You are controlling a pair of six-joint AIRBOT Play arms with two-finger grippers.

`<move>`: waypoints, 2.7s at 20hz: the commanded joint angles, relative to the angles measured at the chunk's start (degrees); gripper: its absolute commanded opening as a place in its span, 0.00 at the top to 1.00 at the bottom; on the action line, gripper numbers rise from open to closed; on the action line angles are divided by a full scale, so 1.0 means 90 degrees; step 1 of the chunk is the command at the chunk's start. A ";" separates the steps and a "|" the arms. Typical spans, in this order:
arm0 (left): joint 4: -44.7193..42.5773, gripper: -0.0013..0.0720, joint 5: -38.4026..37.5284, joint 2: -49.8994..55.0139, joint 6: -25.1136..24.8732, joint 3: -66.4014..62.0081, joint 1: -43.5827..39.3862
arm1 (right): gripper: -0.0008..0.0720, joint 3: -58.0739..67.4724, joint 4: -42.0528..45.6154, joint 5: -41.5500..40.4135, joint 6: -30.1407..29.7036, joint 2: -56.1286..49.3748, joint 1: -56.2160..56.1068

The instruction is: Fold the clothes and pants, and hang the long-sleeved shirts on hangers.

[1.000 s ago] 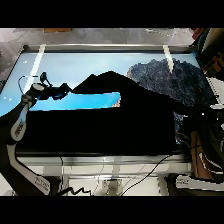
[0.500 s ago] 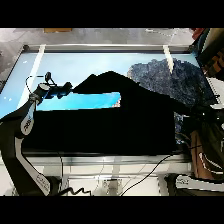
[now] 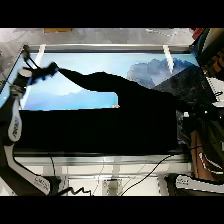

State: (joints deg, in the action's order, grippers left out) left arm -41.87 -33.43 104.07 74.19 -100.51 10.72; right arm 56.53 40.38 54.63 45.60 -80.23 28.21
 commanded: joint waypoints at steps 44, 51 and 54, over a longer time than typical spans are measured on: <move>-0.4435 0.01 0.0568 0.0680 0.1003 -0.0296 0.0843 | 0.23 0.0372 0.0656 -0.5870 0.0712 -0.0758 -0.1683; -0.4442 0.03 -0.1656 0.0362 0.1003 -0.0296 0.1151 | 0.23 0.0372 0.0719 -0.5153 0.0712 -0.0347 -0.1647; -0.4437 0.36 -0.3361 0.0369 0.1166 -0.0296 0.1450 | 0.24 0.0372 0.0838 -0.4167 0.0712 -0.0153 -0.1498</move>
State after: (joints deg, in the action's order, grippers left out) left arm -81.82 -48.86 107.63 83.64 -103.15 21.71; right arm 59.86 46.89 9.19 52.01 -83.22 13.76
